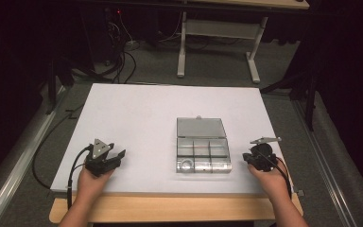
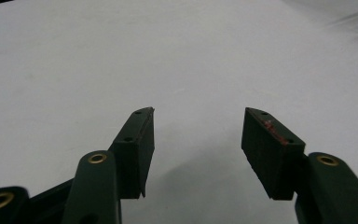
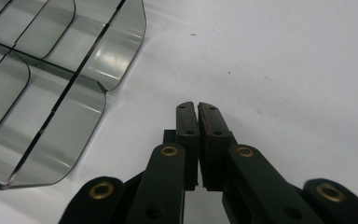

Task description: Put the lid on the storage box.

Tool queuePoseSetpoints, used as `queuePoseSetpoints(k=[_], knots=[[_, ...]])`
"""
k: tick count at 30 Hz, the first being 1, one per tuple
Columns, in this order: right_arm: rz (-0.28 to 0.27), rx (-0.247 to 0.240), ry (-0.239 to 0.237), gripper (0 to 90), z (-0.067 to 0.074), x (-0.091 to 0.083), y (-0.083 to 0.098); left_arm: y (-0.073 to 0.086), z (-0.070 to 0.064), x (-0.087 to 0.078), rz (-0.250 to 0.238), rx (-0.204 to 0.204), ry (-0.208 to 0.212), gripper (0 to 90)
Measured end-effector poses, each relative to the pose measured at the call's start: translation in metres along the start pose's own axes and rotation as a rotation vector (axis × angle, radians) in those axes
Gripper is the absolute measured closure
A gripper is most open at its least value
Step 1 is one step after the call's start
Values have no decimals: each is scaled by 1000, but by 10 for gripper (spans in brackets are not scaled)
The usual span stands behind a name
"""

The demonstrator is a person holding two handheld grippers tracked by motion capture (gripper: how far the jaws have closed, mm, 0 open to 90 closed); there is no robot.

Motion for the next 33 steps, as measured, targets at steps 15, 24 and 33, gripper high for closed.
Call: queuePoseSetpoints(k=[15,24,33], knots=[[-150,38,-33,847,-1,6,9,-16,-18,4,16,-82,70,496],[-166,33,-39,799,-3,5,-7,-45,-41,28,38,-116,101,484],[-168,28,-41,763,-7,10,-26,-62,-65,55,66,-87,117,566]])
Point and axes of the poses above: each handheld gripper's, and its own axes: x roughly forward along the jaws, y roughly out of its underside, z roughly to its left, the point moved 2 cm from there along x, roughly forward along the jaws, and after that the axes turned 8 degrees about -x, right-handed, at the moved point
